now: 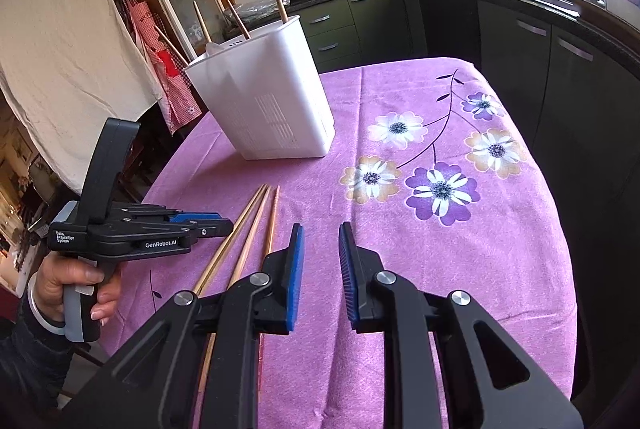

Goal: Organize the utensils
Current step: 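Move the left gripper to the remaining chopsticks while the right gripper approaches them too, then grasp a wooden chopstick with the left gripper and lift it upright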

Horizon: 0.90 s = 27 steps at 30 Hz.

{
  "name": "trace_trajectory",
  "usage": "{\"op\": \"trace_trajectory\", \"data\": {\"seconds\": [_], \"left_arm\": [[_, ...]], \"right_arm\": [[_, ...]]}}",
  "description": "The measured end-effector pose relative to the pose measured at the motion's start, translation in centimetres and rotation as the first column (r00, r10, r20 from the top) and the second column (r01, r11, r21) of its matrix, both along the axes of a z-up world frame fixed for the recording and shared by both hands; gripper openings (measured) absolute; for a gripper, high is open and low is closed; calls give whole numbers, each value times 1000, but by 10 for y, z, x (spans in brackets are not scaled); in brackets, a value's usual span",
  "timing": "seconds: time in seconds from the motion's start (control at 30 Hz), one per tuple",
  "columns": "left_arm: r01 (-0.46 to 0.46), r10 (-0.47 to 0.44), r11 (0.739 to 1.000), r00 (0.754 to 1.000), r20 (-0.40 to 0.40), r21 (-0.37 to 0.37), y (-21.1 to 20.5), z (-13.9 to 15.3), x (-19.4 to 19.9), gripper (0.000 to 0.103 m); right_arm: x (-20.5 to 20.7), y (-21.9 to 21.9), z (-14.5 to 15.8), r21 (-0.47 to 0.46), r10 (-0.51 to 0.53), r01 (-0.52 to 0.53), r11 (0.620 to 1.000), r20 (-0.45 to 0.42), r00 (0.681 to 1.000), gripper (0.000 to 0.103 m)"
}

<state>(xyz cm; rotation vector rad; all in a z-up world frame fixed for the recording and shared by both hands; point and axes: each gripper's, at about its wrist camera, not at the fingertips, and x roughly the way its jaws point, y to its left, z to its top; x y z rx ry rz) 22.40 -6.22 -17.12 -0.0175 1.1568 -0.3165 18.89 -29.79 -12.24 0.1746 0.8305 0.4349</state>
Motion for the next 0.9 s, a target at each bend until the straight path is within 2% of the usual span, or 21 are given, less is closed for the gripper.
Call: {"op": "trace_trajectory", "data": {"seconds": [0.3, 0.67, 0.9], "left_arm": [[5, -4, 999, 1000, -8, 39, -1, -1, 1, 16], [22, -20, 997, 1000, -24, 75, -18, -10, 10, 15], [32, -31, 990, 1000, -4, 138, -33, -12, 15, 15]], "right_arm": [[1, 0, -1, 11, 7, -7, 1000, -6, 1000, 18], [1, -1, 0, 18, 9, -9, 1000, -8, 1000, 18], [2, 2, 0, 18, 18, -18, 1000, -12, 1000, 18]]}}
